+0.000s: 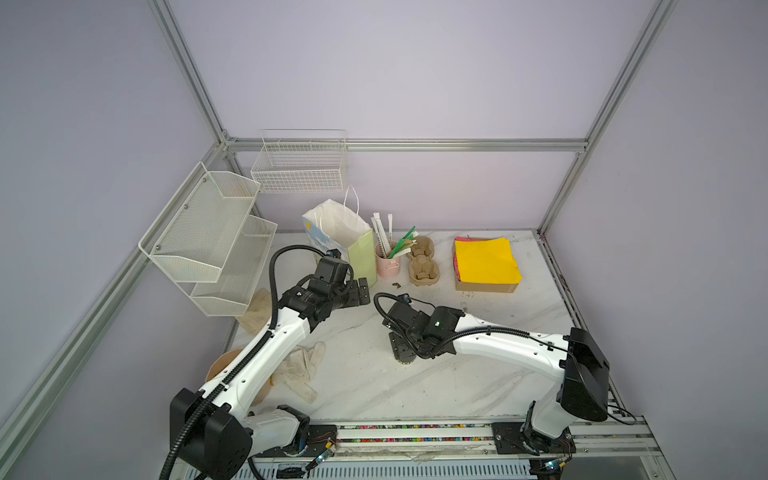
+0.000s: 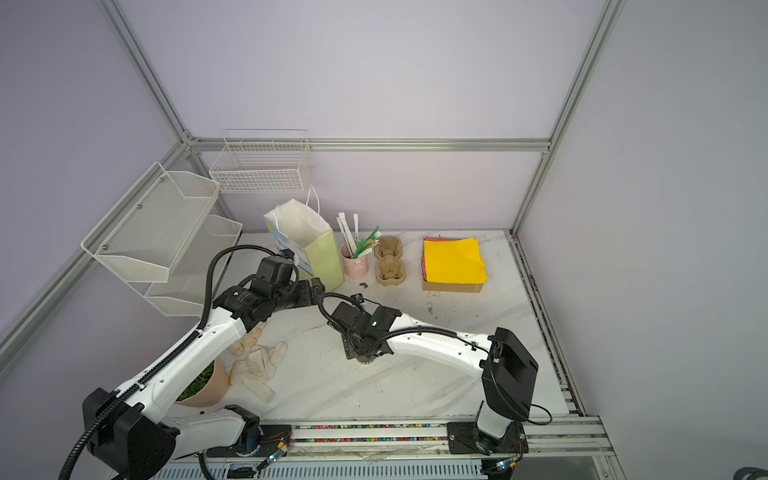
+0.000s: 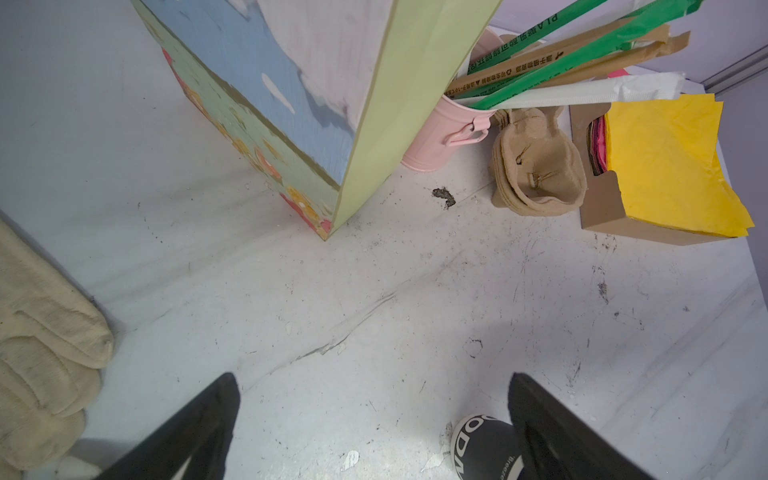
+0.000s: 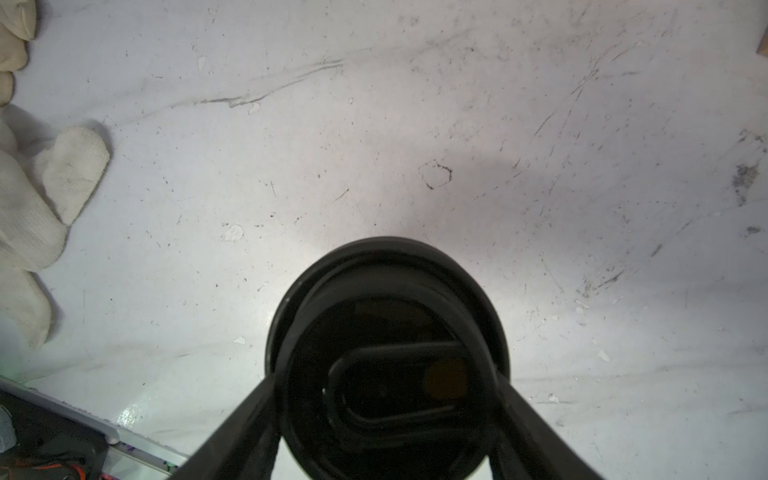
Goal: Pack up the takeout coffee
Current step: 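Carry the lidded cup by its lid toward the yellow paper box with the right gripper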
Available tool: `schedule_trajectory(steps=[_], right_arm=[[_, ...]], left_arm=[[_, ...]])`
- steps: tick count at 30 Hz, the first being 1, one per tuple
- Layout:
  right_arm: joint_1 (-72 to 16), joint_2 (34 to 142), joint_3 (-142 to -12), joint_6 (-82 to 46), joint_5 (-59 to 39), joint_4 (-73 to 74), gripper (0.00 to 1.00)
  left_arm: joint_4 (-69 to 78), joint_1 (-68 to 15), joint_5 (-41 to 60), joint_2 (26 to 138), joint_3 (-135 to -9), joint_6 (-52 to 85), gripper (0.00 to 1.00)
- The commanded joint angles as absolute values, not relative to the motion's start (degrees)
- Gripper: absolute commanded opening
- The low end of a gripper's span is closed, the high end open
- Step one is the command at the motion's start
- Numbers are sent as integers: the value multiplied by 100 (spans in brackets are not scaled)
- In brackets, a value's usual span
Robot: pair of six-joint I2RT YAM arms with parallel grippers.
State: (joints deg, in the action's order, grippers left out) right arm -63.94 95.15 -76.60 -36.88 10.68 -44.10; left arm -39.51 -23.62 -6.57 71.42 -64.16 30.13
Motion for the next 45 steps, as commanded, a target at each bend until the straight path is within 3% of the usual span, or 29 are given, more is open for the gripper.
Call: schedule_trajectory(steps=[1, 15, 23, 31, 45], right_arm=[[-6360, 9758, -7507, -3720, 539, -4900, 74], [-5817, 9246, -8372, -3732, 1551, -5291, 73], [-3993, 8574, -7960, -3069, 1905, -5133, 73], [-2319, 8882, -7701, -2663, 1652, -4574, 73], [-1308, 9684, -7752, -2672, 1232, -3979, 74]], left_arm=[[-3858, -2311, -576, 7144, -6257, 2828, 100], [-3858, -2312, -641, 7016, -6259, 2838, 100], [-3830, -2312, -616, 6951, -6254, 2845, 100], [-3825, -2312, -553, 6946, -6259, 2843, 100], [-3814, -2312, -508, 6996, -6250, 2834, 100]])
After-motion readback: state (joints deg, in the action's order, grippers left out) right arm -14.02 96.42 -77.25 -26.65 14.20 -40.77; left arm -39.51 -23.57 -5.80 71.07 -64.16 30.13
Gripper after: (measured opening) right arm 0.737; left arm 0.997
